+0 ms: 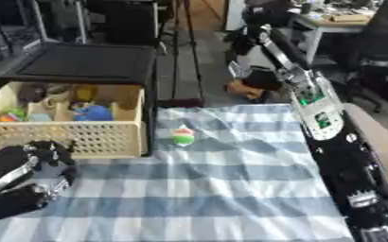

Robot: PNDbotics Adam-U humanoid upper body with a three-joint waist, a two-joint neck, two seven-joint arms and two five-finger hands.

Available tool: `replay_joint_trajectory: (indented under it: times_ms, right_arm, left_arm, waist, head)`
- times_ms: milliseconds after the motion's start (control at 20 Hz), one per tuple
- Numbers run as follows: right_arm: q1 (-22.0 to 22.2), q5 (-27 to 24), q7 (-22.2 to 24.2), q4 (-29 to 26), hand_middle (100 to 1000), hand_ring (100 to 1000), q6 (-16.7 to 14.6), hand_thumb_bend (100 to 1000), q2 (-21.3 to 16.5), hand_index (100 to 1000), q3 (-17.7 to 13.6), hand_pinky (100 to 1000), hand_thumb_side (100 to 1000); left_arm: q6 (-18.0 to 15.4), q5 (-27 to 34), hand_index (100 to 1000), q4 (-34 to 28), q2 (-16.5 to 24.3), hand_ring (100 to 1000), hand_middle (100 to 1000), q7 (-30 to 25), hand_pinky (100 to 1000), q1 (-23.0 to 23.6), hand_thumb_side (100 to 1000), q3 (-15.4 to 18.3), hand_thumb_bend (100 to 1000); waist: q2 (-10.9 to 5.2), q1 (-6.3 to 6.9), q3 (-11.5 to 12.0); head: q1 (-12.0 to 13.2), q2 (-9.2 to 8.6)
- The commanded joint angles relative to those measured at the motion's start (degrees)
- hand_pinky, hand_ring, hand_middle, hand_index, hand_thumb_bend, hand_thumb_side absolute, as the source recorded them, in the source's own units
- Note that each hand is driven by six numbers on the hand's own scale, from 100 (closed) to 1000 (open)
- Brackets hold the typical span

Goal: Pick up objects from table and place into drawer.

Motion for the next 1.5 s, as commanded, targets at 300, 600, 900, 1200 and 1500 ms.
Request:
replay_joint_trajectory:
  times_ms: [300,600,900,1200,1500]
  right_arm:
    - [-0.8,-0.6,0.3,-1.4,548,569,-0.2,100,-0.3,738,-0.4,568,314]
    - [-1.1,-0.4,0.5,-1.1,549,571,-0.3,100,-0.2,739,-0.7,570,314]
    - [-1.1,0.0,0.5,-1.0,548,572,-0.4,100,0.2,739,-0.8,570,312]
    - [-1.1,0.1,0.7,-0.8,544,571,-0.6,100,0.5,739,-0.9,570,312]
    - [-1.0,0.0,1.0,-0.9,543,570,-0.8,100,0.8,739,-1.0,570,310]
  left_arm:
    - [-0.4,-3.7,786,1.7,1.4,706,745,0.8,660,-1.7,1000,0.9,155]
    - [-0.7,1.1,758,-1.4,1.8,633,671,-6.2,627,0.2,1000,2.9,132]
    - [1.1,4.2,733,-4.6,2.8,607,639,-9.3,609,1.7,1000,4.6,132]
    - [1.4,2.4,782,-0.2,3.8,724,779,-17.1,637,2.2,1000,2.5,170]
    - [1.1,-0.9,806,8.1,1.7,765,814,-14.6,670,-0.5,1000,1.7,163]
  waist:
    - [-0.62,0.17,-0.4]
    - [-0.45,0.17,-0.4]
    - [-0.68,0.12,-0.3]
    - [-0.73,0.15,-0.5]
    - [-0.6,-0.01,-0.9]
  head:
    - [0.1,-0.61]
    - [-0.1,-0.49]
    - [-0.3,-0.59]
    - [-0.2,-0.57]
    - [-0.1,-0.53]
